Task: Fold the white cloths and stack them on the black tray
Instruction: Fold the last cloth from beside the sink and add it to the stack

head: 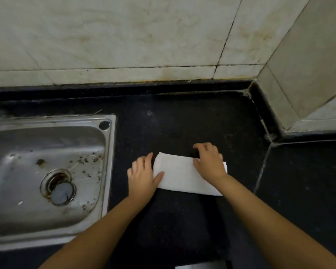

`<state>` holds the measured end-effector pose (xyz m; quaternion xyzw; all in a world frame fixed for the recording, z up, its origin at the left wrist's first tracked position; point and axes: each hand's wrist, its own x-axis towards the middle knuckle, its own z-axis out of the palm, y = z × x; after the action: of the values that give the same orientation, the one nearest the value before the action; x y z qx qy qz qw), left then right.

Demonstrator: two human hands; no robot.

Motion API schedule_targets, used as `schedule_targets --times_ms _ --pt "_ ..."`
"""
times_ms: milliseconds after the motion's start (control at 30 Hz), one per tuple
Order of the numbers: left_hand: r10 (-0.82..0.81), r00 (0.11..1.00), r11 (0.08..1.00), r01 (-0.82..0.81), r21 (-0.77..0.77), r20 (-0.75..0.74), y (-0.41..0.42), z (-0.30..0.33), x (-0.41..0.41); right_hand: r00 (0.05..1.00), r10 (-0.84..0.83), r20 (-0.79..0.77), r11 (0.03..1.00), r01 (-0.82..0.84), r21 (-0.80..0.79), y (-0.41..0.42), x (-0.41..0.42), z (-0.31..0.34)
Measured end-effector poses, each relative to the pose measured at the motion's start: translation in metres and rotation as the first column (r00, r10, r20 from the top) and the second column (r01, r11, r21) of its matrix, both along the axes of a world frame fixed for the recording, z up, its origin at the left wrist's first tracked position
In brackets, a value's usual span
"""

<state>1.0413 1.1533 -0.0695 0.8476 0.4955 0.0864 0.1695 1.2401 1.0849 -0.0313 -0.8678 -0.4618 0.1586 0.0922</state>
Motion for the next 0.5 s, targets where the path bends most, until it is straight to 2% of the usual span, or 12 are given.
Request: schedule_targets --times_ms 67,167,300,367,433,500 --pt "0.033 0.998 0.998 -0.030 0.064 -0.049 -0.008 -0.006 -0.013 0.988 0.133 -0.073 0.991 -0.135 -0.016 0.028 -0.024 0.000" --pt "0.079 0.992 0.994 -0.071 0.084 -0.099 -0.010 -0.007 -0.017 0.957 0.288 -0.023 0.943 -0.288 -0.169 0.062 -0.058 -0.008" --pt "0.118 0.992 0.993 -0.119 -0.019 -0.037 -0.012 -0.004 -0.011 0.929 0.370 0.009 0.856 -0.337 -0.391 0.086 -0.071 -0.006" --pt "0.114 0.993 0.990 -0.117 -0.084 -0.037 -0.011 -0.002 -0.011 0.930 0.357 -0.084 0.840 -0.360 -0.406 0.088 -0.067 0.003" --pt "0.066 0.998 0.984 -0.069 -0.166 -0.022 -0.004 0.005 -0.013 0.926 0.237 -0.292 0.881 -0.332 -0.337 0.084 -0.060 0.018" --pt "0.059 0.993 0.959 -0.027 -0.284 0.104 0.009 0.020 -0.010 0.891 0.157 -0.426 0.939 -0.268 -0.215 0.079 -0.049 0.037"
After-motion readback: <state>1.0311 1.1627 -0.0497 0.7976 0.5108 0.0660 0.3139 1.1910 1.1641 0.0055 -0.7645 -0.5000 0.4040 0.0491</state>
